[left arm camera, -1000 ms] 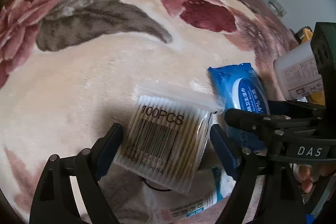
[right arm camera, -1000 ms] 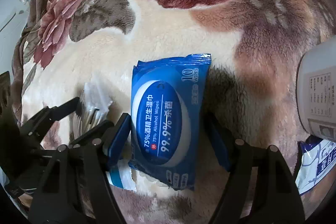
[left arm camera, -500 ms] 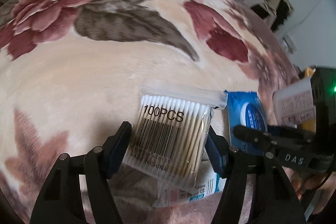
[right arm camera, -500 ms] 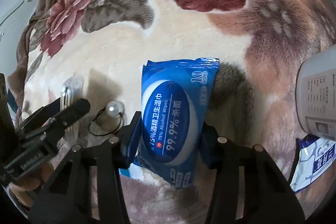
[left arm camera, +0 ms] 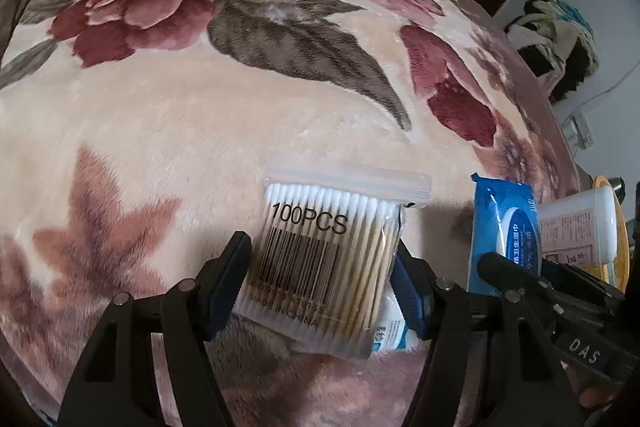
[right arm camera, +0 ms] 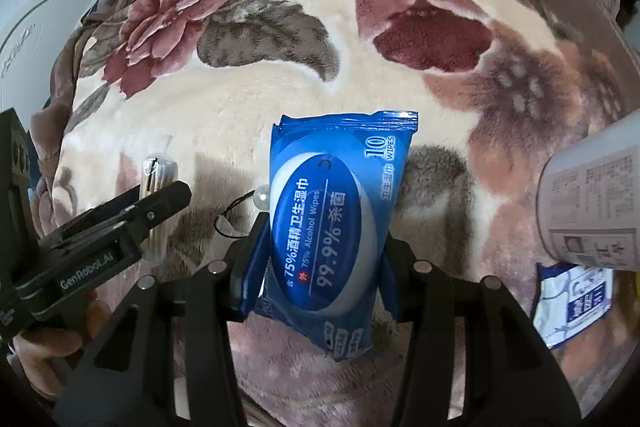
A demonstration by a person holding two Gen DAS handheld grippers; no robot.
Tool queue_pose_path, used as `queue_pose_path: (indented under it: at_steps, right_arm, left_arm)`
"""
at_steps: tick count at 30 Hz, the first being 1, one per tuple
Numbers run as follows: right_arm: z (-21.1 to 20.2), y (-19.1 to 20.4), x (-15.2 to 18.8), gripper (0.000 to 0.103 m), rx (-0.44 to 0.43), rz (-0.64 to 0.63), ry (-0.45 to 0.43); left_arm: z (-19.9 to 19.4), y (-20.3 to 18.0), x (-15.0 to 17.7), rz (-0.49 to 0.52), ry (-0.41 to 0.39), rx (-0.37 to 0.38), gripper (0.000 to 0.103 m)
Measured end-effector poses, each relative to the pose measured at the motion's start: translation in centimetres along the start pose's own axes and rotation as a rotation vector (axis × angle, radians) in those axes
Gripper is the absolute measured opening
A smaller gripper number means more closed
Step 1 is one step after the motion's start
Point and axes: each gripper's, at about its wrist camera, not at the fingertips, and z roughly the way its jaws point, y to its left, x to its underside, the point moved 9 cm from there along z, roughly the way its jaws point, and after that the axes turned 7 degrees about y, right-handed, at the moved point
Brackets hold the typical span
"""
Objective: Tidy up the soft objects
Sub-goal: 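Lift the wipes pack and swab bag with both tools and carry them over the orange basket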
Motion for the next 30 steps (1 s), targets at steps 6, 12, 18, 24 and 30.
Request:
queue_pose_path:
  at_steps: [6,12,18,24,30]
  right_arm:
    - [-1.8,0.2,0.0,0.048,0.019,-0.035,-0.034]
    - [-4.2,-0.6,-0.2,0.048,0.022,-0.041,-0.075]
    - [-6.3,-1.9,-0.4,0.048,0.031,-0.035,-0.104]
    - [-8.5,-4.2,-0.6,0.048,0.038,-0.007,-0.141]
    - [-10.2,-6.1,-0.6,0.048,0.043,0.021,-0.167]
  left_arm:
    - [-1.1,-0.6,0.3,-0.016,0.0,-0.026,0.068]
    - [-2.2,-2.2,0.0,-0.009,-0.012,-0.031,0.068]
    - [-2.5,-4.8,-0.1,0.013,-0.014,-0.025,0.067]
    - [-2.6,-7.7,-0.3,0.055,-0.018,-0.02,0.067]
    - [-2.9,-10.2,-0.4,0.095,-0.023,-0.015,0.059]
